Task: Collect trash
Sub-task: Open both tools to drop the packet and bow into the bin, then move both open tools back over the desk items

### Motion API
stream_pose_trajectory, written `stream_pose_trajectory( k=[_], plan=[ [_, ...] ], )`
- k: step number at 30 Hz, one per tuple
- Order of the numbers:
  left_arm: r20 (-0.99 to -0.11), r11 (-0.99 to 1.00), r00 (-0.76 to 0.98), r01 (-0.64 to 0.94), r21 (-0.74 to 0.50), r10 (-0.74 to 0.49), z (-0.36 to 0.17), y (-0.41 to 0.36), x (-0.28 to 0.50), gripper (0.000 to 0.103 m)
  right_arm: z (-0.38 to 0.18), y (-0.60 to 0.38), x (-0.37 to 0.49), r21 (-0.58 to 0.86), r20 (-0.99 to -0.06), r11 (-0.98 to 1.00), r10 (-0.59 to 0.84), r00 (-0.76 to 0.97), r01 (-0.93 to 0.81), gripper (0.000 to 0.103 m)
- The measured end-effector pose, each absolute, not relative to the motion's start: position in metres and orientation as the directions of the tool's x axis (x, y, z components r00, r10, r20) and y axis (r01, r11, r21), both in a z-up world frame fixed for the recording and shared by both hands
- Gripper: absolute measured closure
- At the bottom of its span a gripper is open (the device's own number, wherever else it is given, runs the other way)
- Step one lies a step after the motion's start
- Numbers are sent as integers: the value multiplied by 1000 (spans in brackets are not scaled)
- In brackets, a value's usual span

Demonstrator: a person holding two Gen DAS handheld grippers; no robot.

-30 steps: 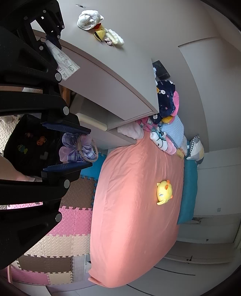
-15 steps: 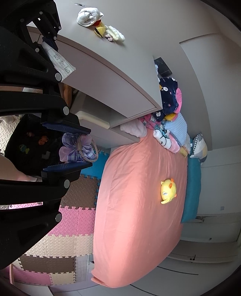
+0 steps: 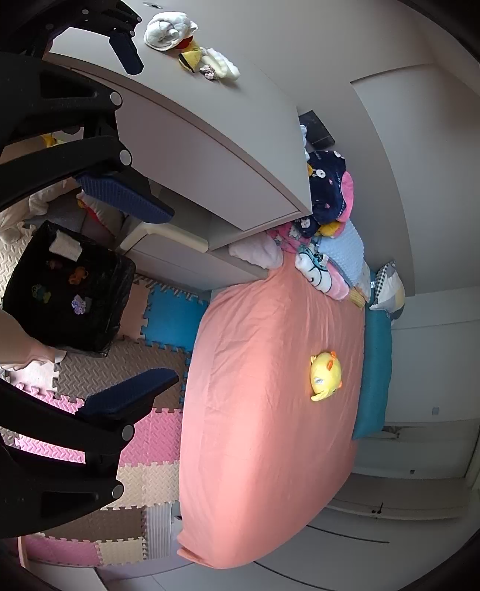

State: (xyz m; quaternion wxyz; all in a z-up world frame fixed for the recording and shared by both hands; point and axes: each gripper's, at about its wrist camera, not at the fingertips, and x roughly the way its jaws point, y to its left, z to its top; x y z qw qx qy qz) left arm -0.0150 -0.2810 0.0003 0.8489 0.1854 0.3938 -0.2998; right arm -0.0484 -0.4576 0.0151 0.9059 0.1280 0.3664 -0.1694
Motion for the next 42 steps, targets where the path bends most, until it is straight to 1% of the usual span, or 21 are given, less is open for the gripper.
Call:
stream_pose_trajectory(
  k=[22,42],
  plan=[
    [-778,774,526,627,83,-343,1,-264,-13,10,17,-443,-42,114,-704,924,-185,686,366,22],
    [-773,878,574,477,47,-270,5,-196,15,10,13,-388,6,105,-717,964,-97,690,244,22]
  ],
)
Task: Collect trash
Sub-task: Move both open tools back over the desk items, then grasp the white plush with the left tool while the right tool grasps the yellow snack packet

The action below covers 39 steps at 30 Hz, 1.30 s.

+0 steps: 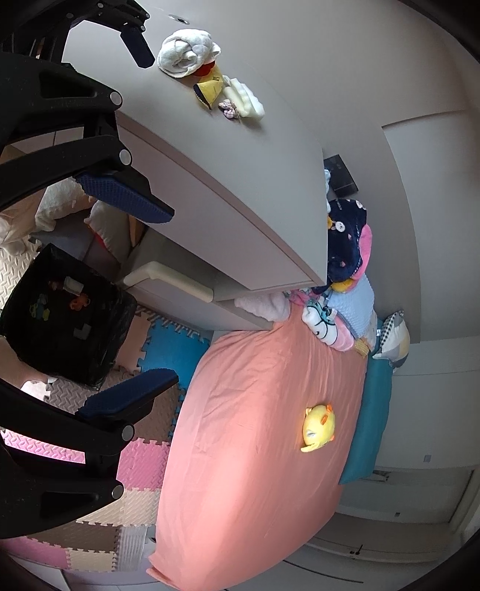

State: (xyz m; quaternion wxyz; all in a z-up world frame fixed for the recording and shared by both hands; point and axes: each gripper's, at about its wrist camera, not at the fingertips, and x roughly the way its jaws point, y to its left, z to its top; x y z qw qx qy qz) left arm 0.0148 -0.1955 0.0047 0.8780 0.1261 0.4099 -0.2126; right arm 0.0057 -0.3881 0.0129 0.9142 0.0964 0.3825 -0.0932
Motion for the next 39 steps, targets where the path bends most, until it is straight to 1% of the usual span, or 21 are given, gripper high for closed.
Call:
stream_pose_trajectory(
  k=[17,27,31,36,39],
  plan=[
    [-779,954,611,296,56,-144,11,-120,40,10,12,-319,58,121,-725,989,30,688,85,22],
    [-784,978,613,205,42,-95,10,-92,64,10,12,-300,80,144,-726,989,85,683,30,22],
    [-792,988,603,154,-3,-96,9,-84,77,10,10,-298,86,147,-730,989,93,678,23,22],
    [-808,993,577,53,-107,-118,3,-69,94,10,5,-297,92,150,-736,988,99,670,19,22],
    [-807,991,580,7,-135,-114,2,-64,100,10,1,-296,96,151,-741,988,103,664,16,22]
  ],
)
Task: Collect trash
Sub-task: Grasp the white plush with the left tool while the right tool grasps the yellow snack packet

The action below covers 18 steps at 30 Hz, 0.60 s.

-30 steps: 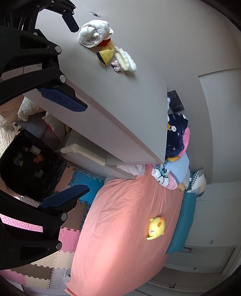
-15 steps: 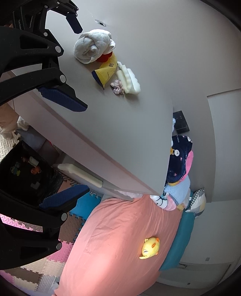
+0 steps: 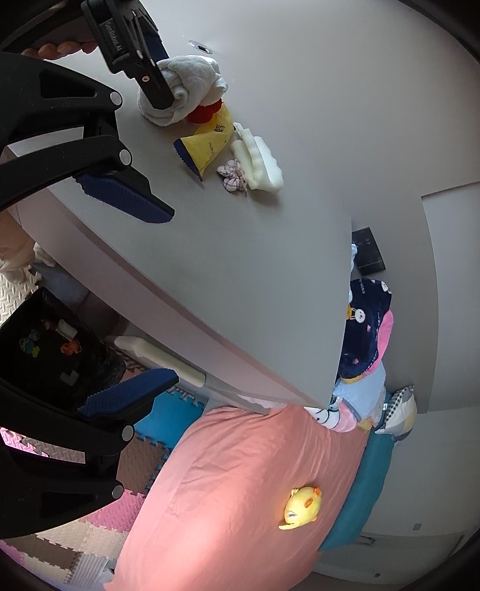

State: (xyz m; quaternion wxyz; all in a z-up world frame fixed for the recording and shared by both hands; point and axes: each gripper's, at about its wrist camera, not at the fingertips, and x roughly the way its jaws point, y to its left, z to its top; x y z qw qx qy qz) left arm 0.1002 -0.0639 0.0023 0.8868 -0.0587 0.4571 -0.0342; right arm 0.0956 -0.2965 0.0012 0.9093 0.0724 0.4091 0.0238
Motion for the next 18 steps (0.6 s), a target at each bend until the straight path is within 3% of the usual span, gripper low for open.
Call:
stream_pose_trajectory(
  k=[4,7,9,18],
  plan=[
    [-814,989,571,-26,-147,-106,-1,-58,108,11,-4,-292,100,146,-746,989,108,657,3,22],
    [-828,989,551,-30,-148,-107,-7,-57,112,25,-6,-286,103,141,-748,990,115,653,-12,22],
    [-839,987,531,-28,-160,-121,-12,-56,115,45,-7,-283,105,137,-750,990,117,651,-21,22],
    [-827,984,544,-7,-177,-145,-14,-52,111,68,-9,-267,110,123,-757,991,125,641,-49,22]
  ],
)
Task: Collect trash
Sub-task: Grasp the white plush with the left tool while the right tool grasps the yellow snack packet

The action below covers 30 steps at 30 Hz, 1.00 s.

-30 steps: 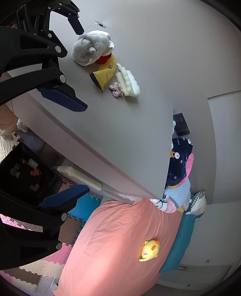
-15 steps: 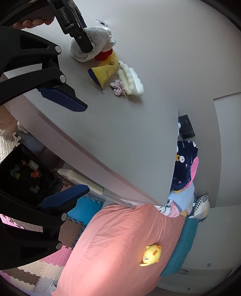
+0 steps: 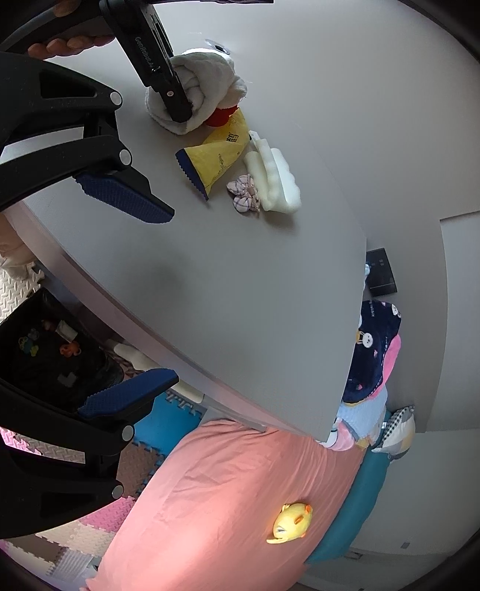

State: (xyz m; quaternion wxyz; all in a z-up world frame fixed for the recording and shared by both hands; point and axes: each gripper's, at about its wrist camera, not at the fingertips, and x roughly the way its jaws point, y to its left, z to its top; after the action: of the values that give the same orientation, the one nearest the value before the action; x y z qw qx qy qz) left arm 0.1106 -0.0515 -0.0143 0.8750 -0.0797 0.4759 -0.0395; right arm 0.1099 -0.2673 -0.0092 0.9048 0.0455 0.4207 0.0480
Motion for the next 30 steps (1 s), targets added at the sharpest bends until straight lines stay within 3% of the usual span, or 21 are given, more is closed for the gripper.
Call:
stream_pose_trajectory(
  k=[9,30],
  plan=[
    [-803,993,584,52,-108,-118,4,-44,86,70,-6,-244,113,120,-756,988,152,637,-94,22],
    [-796,993,605,-67,-100,-39,5,22,65,70,-16,-174,147,54,-772,972,185,608,-226,22]
  ],
)
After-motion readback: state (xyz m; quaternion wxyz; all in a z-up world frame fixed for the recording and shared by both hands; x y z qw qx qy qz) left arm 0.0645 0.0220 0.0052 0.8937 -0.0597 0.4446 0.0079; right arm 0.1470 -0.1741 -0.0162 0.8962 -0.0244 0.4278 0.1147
